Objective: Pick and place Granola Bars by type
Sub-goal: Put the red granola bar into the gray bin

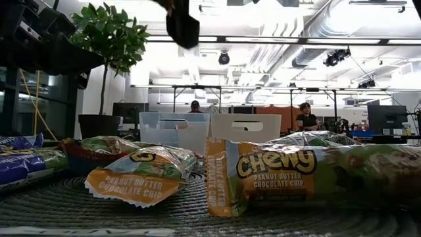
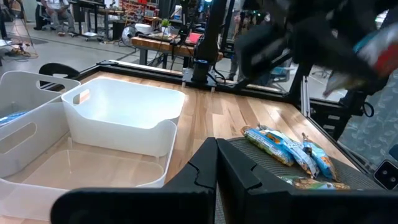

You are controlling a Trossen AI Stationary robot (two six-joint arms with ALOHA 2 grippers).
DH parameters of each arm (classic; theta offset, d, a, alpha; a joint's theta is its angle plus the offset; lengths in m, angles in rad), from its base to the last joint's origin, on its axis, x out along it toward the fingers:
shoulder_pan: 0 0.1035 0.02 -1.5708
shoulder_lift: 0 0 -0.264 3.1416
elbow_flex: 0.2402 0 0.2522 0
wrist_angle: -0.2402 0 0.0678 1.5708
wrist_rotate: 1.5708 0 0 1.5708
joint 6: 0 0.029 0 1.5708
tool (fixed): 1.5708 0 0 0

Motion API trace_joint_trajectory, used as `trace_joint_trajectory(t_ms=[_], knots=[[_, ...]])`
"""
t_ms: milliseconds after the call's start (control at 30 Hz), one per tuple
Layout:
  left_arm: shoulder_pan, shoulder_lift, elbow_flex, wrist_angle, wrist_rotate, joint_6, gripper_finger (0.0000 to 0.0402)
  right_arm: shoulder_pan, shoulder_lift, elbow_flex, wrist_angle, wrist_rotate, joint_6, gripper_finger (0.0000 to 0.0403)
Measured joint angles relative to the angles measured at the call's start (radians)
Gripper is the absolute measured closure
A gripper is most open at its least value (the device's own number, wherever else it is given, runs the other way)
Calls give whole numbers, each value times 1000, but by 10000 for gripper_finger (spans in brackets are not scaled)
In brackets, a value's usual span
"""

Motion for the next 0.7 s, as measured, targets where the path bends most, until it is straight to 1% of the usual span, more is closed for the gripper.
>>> trace_joint_trajectory(t_ms=[67, 300, 433, 533, 700], knots=[[0, 0, 0, 0, 0, 0, 401, -4, -8, 0, 58, 0, 0, 348], [0, 0, 0, 1, 0, 0, 401, -7, -12, 0, 182, -4, -11, 348], [0, 0, 0, 1, 0, 0, 401, -7, -11, 0, 209, -3, -42, 348], [0, 0, 0, 2, 0, 0, 401, -10, -15, 0, 253, -26, -53, 348], [0, 0, 0, 2, 0, 0, 401, -29, -78, 0, 236, -26, -108, 348]])
